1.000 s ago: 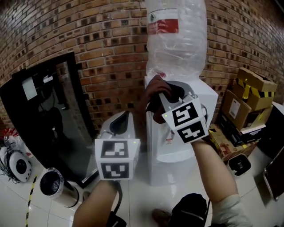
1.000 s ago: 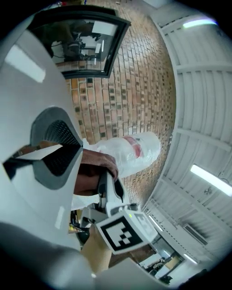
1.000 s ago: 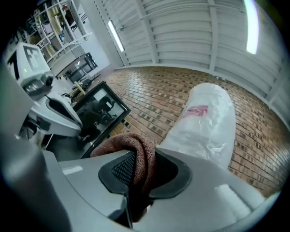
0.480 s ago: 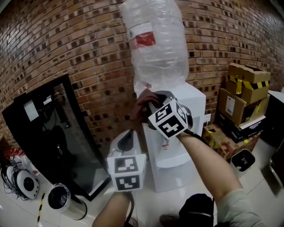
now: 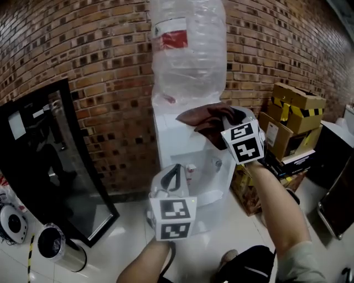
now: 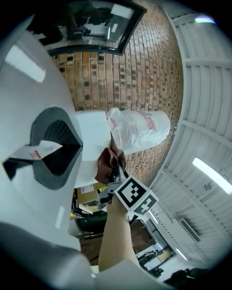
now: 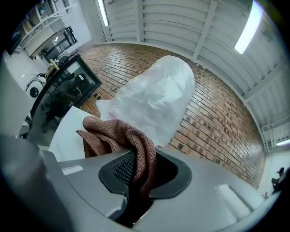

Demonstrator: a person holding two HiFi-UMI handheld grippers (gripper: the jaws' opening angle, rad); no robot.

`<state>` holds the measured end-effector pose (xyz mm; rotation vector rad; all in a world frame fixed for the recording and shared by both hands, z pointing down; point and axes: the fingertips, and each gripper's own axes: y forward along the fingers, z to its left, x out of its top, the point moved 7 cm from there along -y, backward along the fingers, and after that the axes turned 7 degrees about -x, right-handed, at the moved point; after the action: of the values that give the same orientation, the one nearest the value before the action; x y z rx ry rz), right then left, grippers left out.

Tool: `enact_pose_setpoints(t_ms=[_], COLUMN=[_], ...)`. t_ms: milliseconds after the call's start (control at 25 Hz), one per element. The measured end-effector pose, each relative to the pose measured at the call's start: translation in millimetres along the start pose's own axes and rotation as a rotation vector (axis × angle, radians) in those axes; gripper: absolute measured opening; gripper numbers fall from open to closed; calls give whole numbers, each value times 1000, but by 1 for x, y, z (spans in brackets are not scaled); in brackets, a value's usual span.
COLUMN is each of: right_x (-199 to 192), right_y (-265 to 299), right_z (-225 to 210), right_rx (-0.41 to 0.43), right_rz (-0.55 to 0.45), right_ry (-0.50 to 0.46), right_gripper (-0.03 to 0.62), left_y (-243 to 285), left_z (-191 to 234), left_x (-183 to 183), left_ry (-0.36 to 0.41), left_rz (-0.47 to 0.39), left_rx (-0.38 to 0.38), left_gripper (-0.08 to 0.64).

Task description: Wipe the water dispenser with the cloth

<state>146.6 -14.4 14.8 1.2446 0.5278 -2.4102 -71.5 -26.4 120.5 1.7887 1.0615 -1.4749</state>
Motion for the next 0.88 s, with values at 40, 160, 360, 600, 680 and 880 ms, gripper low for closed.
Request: enact_pose_setpoints(t_ms=[40, 160, 360, 600, 680, 880], right_x=[-9, -32, -53, -48, -36, -7], right_y=[0, 3, 5, -7, -26, -71], right_z=[-11, -39, -58, -58, -50, 30], right_rx=[-22, -68, -91, -86, -82, 31], right_rz=[8, 27, 14, -60, -129, -298], right_ry=[3, 39, 54, 68, 95, 141], right_gripper=[86, 86, 86, 86, 87, 87], left_y=[7, 26, 44, 38, 30, -4], left_z=[-9, -37, -62, -62, -52, -4], left_x=[-2, -11, -30, -54, -57, -66], left_ry=[-4, -13, -34, -83, -90, -76], left_rz=[0, 17, 45, 46, 44, 46], left_rx=[-15, -63, -89, -49, -31, 70], left_gripper=[0, 0, 0, 0, 0, 0])
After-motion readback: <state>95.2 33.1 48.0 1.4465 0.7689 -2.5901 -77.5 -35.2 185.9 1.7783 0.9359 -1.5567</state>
